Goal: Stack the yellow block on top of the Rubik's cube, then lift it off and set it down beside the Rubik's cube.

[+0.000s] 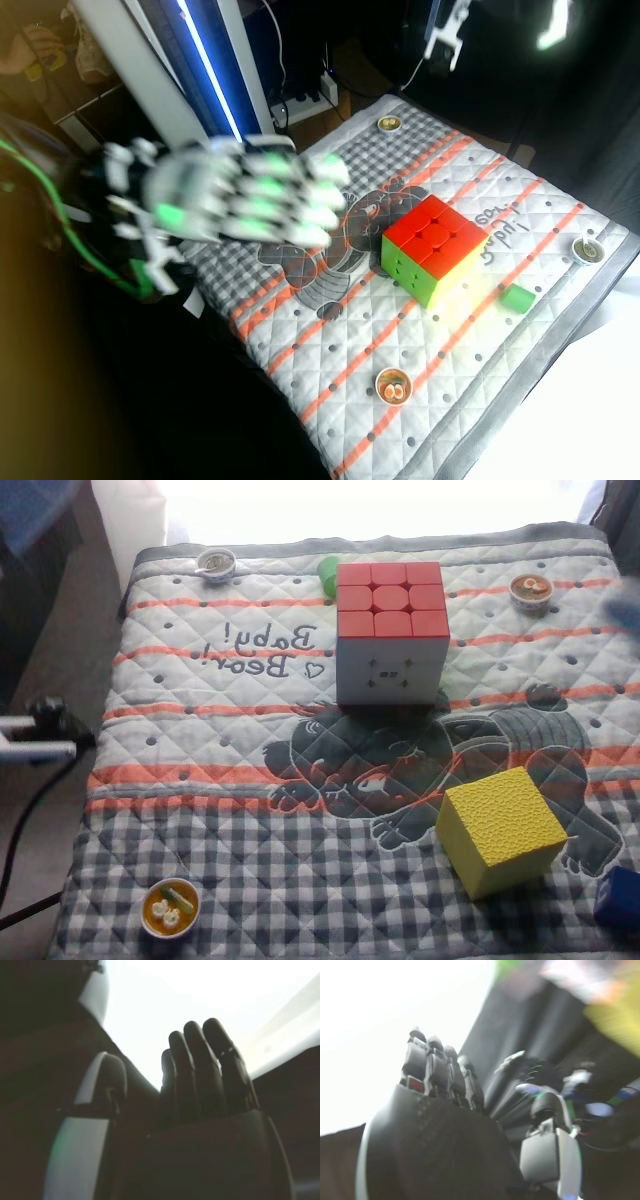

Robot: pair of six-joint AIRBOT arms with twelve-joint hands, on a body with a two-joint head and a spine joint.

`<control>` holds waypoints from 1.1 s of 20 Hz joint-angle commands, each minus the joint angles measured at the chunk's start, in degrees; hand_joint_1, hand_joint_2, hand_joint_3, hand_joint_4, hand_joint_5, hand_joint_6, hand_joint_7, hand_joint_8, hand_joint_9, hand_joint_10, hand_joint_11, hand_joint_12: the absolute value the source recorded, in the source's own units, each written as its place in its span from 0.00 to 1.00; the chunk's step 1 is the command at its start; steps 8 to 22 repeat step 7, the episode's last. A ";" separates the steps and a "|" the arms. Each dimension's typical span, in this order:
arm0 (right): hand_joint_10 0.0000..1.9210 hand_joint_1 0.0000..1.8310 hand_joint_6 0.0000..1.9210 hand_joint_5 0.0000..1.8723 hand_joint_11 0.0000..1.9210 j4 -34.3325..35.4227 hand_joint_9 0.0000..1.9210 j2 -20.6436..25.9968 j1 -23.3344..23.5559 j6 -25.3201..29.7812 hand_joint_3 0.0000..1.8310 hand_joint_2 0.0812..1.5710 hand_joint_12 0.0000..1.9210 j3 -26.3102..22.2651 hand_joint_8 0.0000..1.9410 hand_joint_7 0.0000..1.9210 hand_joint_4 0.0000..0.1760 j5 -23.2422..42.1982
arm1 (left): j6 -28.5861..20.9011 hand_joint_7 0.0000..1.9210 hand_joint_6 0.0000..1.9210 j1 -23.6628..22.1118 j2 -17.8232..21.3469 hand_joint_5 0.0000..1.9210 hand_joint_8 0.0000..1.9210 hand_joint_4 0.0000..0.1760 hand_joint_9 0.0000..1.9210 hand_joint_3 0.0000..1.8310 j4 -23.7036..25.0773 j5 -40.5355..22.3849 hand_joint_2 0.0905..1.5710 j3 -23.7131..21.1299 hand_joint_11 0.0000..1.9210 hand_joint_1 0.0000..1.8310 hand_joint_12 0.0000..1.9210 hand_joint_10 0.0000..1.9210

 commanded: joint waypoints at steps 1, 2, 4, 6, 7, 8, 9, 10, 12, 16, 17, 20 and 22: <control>0.01 0.09 0.00 0.02 0.00 -0.78 0.04 0.06 1.28 -0.12 0.00 0.78 0.12 0.37 0.00 0.05 0.00 11.16 | 1.70 0.21 0.00 -1.32 0.63 0.13 0.00 0.00 0.26 0.00 2.93 10.21 0.77 -0.57 0.07 0.22 0.70 0.06; 0.01 0.15 0.00 0.01 0.00 -0.70 0.12 0.19 2.06 -0.43 0.00 0.70 0.35 0.46 0.00 0.08 0.53 12.60 | 2.99 0.21 0.05 -1.95 0.95 0.23 0.01 0.20 0.26 0.00 3.94 11.54 0.79 -0.99 0.00 0.31 0.65 0.04; 0.01 0.20 0.04 0.15 0.00 -0.62 0.14 0.33 5.67 -4.34 0.00 0.71 0.47 -0.22 0.00 0.12 0.68 12.60 | 3.54 0.15 0.08 -3.02 1.04 0.28 0.00 0.42 0.18 0.00 6.14 12.85 0.77 -1.34 0.00 0.43 0.48 0.01; 0.01 0.01 0.00 0.09 0.00 -1.76 0.15 0.01 7.97 -5.17 0.04 0.87 0.64 -0.44 0.00 0.12 0.65 12.60 | 3.60 0.15 0.16 -3.15 0.63 0.10 0.00 0.47 0.17 0.00 7.23 13.76 0.79 -1.38 0.00 0.20 0.43 0.00; 0.01 0.01 0.00 0.09 0.00 -2.82 0.15 0.01 9.77 -5.17 0.04 0.87 0.64 -0.37 0.00 0.12 0.65 12.60 | 3.61 0.15 0.16 -3.12 0.60 0.10 0.00 0.47 0.17 0.00 7.53 14.54 0.79 -1.44 0.00 0.20 0.43 0.00; 0.01 0.01 0.00 0.09 0.00 -2.82 0.15 0.01 9.77 -5.17 0.04 0.87 0.64 -0.37 0.00 0.12 0.65 12.60 | 3.61 0.15 0.16 -3.12 0.60 0.10 0.00 0.47 0.17 0.00 7.53 14.54 0.79 -1.44 0.00 0.20 0.43 0.00; 0.01 0.01 0.00 0.09 0.00 -2.82 0.15 0.01 9.77 -5.17 0.04 0.87 0.64 -0.37 0.00 0.12 0.65 12.60 | 3.61 0.15 0.16 -3.12 0.60 0.10 0.00 0.47 0.17 0.00 7.53 14.54 0.79 -1.44 0.00 0.20 0.43 0.00; 0.01 0.01 0.00 0.09 0.00 -2.82 0.15 0.01 9.77 -5.17 0.04 0.87 0.64 -0.37 0.00 0.12 0.65 12.60 | 3.61 0.15 0.16 -3.12 0.60 0.10 0.00 0.47 0.17 0.00 7.53 14.54 0.79 -1.44 0.00 0.20 0.43 0.00; 0.01 0.01 0.00 0.09 0.00 -2.82 0.15 0.01 9.77 -5.17 0.04 0.87 0.64 -0.37 0.00 0.12 0.65 12.60 | 3.61 0.15 0.16 -3.12 0.60 0.10 0.00 0.47 0.17 0.00 7.53 14.54 0.79 -1.44 0.00 0.20 0.43 0.00; 0.01 0.01 0.00 0.09 0.00 -2.82 0.15 0.01 9.77 -5.17 0.04 0.87 0.64 -0.37 0.00 0.12 0.65 12.60 | 3.61 0.15 0.16 -3.12 0.60 0.10 0.00 0.47 0.17 0.00 7.53 14.54 0.79 -1.44 0.00 0.20 0.43 0.00; 0.01 0.01 0.00 0.09 0.00 -2.82 0.15 0.01 9.77 -5.17 0.04 0.87 0.64 -0.37 0.00 0.12 0.65 12.60 | 3.61 0.15 0.16 -3.12 0.60 0.10 0.00 0.47 0.17 0.00 7.53 14.54 0.79 -1.44 0.00 0.20 0.43 0.00; 0.01 0.01 0.00 0.09 0.00 -2.82 0.15 0.01 9.77 -5.17 0.04 0.87 0.64 -0.37 0.00 0.12 0.65 12.60 | 3.61 0.15 0.16 -3.12 0.60 0.10 0.00 0.47 0.17 0.00 7.53 14.54 0.79 -1.44 0.00 0.20 0.43 0.00; 0.01 0.01 0.00 0.09 0.00 -2.82 0.15 0.01 9.77 -5.17 0.04 0.87 0.64 -0.37 0.00 0.12 0.65 12.60 | 3.61 0.15 0.16 -3.12 0.60 0.10 0.00 0.47 0.17 0.00 7.53 14.54 0.79 -1.44 0.00 0.20 0.43 0.00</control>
